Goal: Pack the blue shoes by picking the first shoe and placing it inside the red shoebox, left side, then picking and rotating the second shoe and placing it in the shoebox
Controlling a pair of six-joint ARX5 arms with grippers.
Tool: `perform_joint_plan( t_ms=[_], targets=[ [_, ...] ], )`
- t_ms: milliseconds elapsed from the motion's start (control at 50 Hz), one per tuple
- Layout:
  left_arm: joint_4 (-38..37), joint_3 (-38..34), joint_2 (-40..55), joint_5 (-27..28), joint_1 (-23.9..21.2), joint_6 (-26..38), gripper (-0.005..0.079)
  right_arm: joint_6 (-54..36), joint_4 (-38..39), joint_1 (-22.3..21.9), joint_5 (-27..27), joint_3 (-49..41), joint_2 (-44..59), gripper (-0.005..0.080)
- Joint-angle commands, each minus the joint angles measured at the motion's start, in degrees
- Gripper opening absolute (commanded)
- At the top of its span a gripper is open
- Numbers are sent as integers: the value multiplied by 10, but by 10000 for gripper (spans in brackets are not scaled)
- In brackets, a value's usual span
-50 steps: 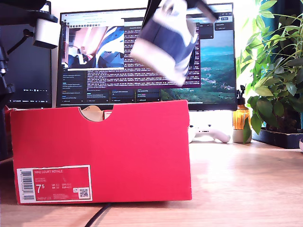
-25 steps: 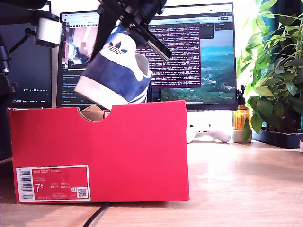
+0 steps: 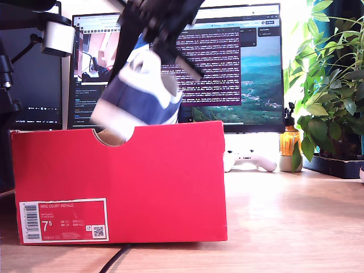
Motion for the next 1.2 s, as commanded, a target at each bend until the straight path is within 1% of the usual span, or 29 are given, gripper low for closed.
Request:
perform_joint_plan(
  t_ms=[0, 560, 740, 820, 980, 1120, 1180],
  targets=[
    [6, -4, 9, -1, -2, 1, -19, 9, 20, 7, -2, 4, 1, -13],
    [6, -4, 9, -9, -2, 1, -19, 25, 56, 16, -1, 4, 46, -13],
    [5, -4, 9, -9, -2, 1, -19, 37, 81, 19, 1, 4, 47, -7],
    [5, -4, 9, -9, -2, 1, -19, 37, 82, 19, 1, 4, 47, 31],
    [5, -4, 9, -9, -2, 1, -19, 37, 76, 19, 1, 4, 47, 151],
    [5, -4, 9, -9, -2, 1, -19, 37, 59, 19, 1, 4, 47, 201],
    [5, -4, 9, -9, -2, 1, -19, 37, 55, 19, 1, 4, 47, 205]
  ],
)
